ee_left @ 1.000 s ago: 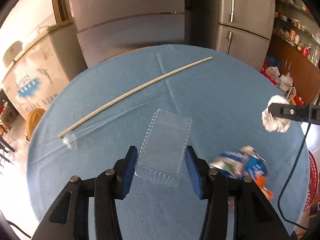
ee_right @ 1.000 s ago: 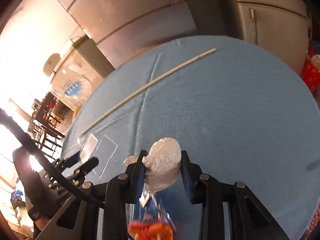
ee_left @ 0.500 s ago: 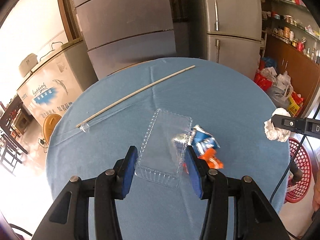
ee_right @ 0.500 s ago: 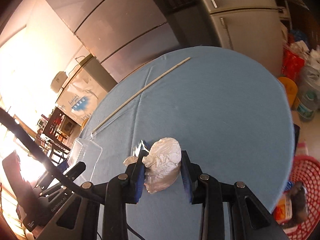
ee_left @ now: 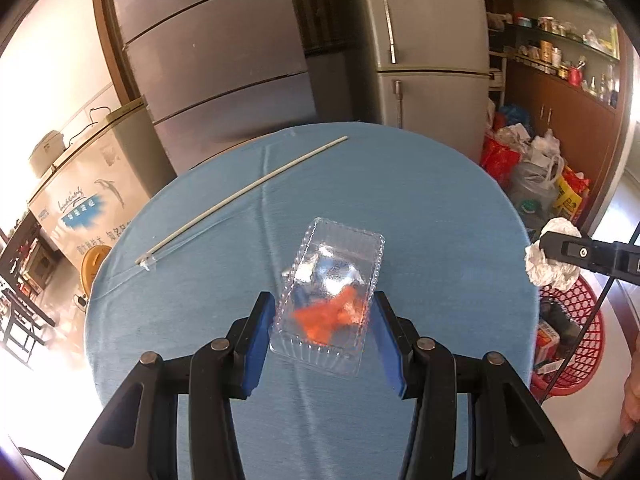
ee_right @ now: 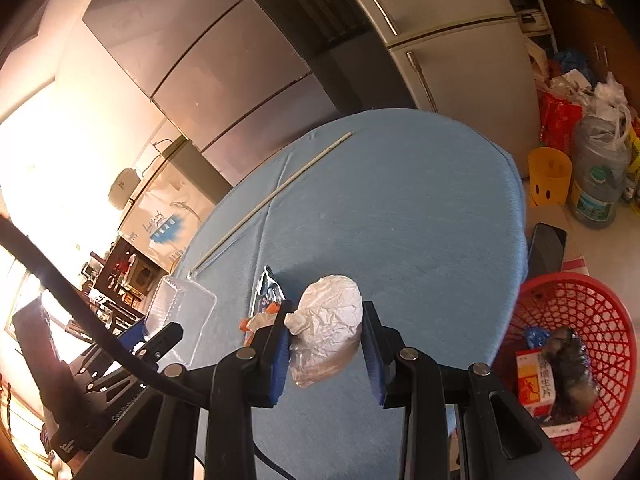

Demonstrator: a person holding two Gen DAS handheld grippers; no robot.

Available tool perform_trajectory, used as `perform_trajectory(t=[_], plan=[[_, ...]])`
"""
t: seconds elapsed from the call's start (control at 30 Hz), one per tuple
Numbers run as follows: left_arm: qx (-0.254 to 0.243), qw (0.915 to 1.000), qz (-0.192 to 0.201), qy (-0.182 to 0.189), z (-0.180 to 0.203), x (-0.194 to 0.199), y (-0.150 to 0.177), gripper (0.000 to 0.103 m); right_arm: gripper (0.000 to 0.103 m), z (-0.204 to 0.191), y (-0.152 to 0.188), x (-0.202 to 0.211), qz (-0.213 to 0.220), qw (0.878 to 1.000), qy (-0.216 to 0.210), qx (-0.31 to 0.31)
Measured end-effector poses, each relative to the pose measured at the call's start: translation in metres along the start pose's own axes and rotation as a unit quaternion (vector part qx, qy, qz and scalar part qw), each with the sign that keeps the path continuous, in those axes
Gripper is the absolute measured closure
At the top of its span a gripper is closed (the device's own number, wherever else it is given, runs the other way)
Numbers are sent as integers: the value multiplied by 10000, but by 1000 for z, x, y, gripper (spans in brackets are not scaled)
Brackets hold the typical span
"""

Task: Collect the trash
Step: 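Carry the tissue and clear tray with both tools over the red basket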

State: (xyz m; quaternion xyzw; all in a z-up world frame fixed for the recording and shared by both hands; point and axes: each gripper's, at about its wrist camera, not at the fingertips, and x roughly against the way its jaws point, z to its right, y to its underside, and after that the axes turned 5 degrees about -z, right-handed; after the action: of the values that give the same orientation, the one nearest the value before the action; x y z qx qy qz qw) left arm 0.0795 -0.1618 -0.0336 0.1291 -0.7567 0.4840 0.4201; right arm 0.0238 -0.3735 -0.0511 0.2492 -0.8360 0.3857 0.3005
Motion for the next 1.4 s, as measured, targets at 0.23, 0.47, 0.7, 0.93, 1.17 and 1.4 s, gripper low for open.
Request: perform_trajectory(t=[0.23,0.47,0.7,0.93,1.17,1.4], plan=[[-90,9999,9,97,28,8,4,53,68,13,6,19,25,10000,22,-3],[-276,9995,50,176,53,17,4,53,68,27,10,36,108,9999,8,-78],[-480,9986,99,211,75,24,1,53,68,44,16,54,216,9995,28,-218],[-608,9977,90,272,91,26,-1,53,68,60,18,68,310,9988,68,-370],[-745,9967,118,284,104,29,-3,53,68,68,19,75,352,9983,87,-463],[-848,9958,130,333,116,31,-6,53,68,77,20,81,394,9977,102,-549]])
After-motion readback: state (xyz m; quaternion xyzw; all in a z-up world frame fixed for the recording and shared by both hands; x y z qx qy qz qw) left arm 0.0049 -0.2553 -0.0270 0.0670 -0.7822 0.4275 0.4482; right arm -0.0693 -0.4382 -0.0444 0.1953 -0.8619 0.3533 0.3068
